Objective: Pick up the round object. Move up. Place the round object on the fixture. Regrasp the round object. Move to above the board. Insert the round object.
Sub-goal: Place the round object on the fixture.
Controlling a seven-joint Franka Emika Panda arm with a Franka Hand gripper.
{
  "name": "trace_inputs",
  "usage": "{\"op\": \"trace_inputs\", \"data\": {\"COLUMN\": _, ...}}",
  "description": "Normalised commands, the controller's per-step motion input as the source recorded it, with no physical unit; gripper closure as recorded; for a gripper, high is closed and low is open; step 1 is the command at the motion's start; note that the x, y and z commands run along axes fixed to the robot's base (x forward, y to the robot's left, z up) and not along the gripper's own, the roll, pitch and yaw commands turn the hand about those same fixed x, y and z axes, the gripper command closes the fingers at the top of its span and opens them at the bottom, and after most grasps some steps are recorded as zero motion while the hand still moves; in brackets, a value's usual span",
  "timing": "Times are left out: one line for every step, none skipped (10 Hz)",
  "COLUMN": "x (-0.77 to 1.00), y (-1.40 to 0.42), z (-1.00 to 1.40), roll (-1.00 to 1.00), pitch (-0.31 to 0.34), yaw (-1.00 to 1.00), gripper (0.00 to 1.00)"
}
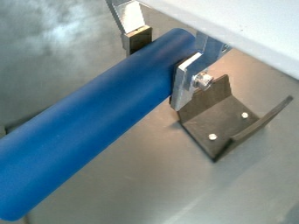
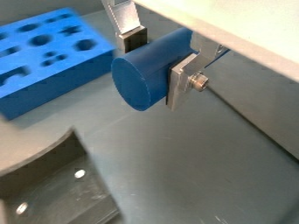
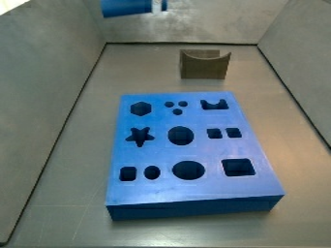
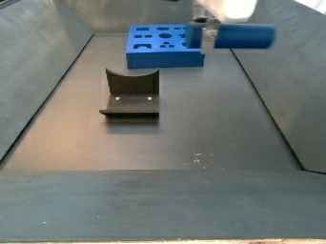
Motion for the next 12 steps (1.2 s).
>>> {"op": "trace_inputs", "data": {"x": 1.00, "y": -0.37, "z": -0.19, "roll": 0.02, "pitch": 0.016, "yaw": 1.00, "gripper": 1.00}}
{"op": "trace_inputs", "data": {"x": 1.00, "y": -0.33, "z": -0.18, "roll": 0.03, "pitch": 0.018, "yaw": 1.00, "gripper": 1.00}}
{"op": "trace_inputs", "data": {"x": 1.00, "y": -0.26, "z": -0.15, "roll": 0.03, "pitch": 0.023, "yaw": 1.00, "gripper": 1.00}}
{"op": "trace_inputs", "data": {"x": 1.00, "y": -0.23, "z": -0.13, "roll": 0.04, "pitch": 0.026, "yaw": 1.00, "gripper": 1.00}}
{"op": "trace_inputs", "data": {"x": 1.00, "y": -0.19, "z": -0.12, "roll": 0.04, "pitch": 0.029, "yaw": 1.00, "gripper": 1.00}}
{"op": "trace_inputs", "data": {"x": 0.99, "y": -0.14, "z": -0.10, "roll": 0.05, "pitch": 0.034, "yaw": 1.00, "gripper": 1.00}}
{"op": "trace_inputs", "data": {"x": 0.88, "y": -0.10, "z": -0.08, "roll": 0.05, "pitch": 0.039, "yaw": 1.00, "gripper": 1.00}}
{"op": "trace_inputs", "data": {"x": 0.77, "y": -0.06, "z": -0.06, "roll": 0.06, "pitch": 0.045, "yaw": 1.00, "gripper": 1.00}}
{"op": "trace_inputs", "data": {"x": 0.63, "y": -0.04, "z": -0.04, "roll": 0.07, "pitch": 0.056, "yaw": 1.00, "gripper": 1.00}}
{"op": "trace_inputs", "data": {"x": 0.52, "y": -0.03, "z": -0.03, "roll": 0.07, "pitch": 0.066, "yaw": 1.00, "gripper": 1.00}}
{"op": "trace_inputs", "data": {"x": 0.76, "y": 0.77, "z": 0.65, "roll": -0.65, "pitch": 0.076, "yaw": 1.00, "gripper": 1.00}}
{"op": "trace_inputs", "data": {"x": 0.65, "y": 0.72, "z": 0.61, "roll": -0.72, "pitch": 0.100, "yaw": 1.00, "gripper": 1.00}}
